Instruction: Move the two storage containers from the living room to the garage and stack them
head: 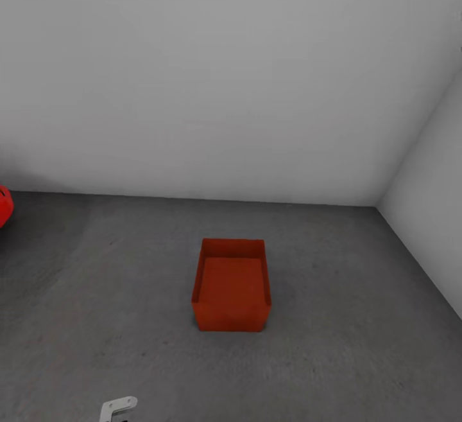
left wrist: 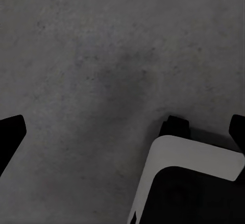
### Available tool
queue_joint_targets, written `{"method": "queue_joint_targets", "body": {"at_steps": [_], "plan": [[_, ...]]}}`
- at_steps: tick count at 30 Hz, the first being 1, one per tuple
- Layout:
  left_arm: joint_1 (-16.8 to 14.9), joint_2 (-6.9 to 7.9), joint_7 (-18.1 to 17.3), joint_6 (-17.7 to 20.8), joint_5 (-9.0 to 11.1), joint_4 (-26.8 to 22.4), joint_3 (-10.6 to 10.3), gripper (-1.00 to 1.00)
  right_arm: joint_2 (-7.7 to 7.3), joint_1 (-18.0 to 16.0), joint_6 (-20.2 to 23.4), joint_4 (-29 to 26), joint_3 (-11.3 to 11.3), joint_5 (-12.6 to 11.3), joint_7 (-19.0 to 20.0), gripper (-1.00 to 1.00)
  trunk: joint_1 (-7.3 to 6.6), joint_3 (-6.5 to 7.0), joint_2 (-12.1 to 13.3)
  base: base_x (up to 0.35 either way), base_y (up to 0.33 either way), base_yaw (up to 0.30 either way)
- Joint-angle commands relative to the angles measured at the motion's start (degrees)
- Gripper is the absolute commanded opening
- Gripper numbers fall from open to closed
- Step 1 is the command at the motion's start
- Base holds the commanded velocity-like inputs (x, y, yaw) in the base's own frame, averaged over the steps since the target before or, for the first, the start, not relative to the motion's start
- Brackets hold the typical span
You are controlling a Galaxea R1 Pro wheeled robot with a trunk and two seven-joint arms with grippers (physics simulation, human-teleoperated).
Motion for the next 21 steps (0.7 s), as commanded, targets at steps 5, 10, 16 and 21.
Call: {"method": "queue_joint_targets", "body": {"at_steps": [5,10,16,21], "plan": [[-0.04,0.0,0.16,0.2,0.47,-0.01,-0.49,1.0,-0.02,-0.03,-0.43,0.19,0.48,-0.44,-0.01,1.0,0.01,0.41,-0.04,0.0,0.0,0.004],[-0.02,0.0,0.15,0.2,0.47,-0.01,-0.49,1.0,0.05,-0.01,-0.41,0.19,0.49,-0.49,0.05,1.0,0.01,0.87,-0.04,0.0,0.0,0.0],[-0.02,0.0,0.14,0.2,0.48,-0.01,-0.49,1.0,0.0,-0.01,-0.21,0.19,0.49,-0.49,0.06,1.0,0.01,1.42,-0.04,0.0,0.0,0.0],[-0.02,0.0,0.17,0.2,0.49,-0.01,-0.49,1.0,-0.03,-0.01,-0.19,0.19,0.49,-0.49,0.65,1.0,0.01,1.89,-0.04,0.0,0.0,0.0]]}}
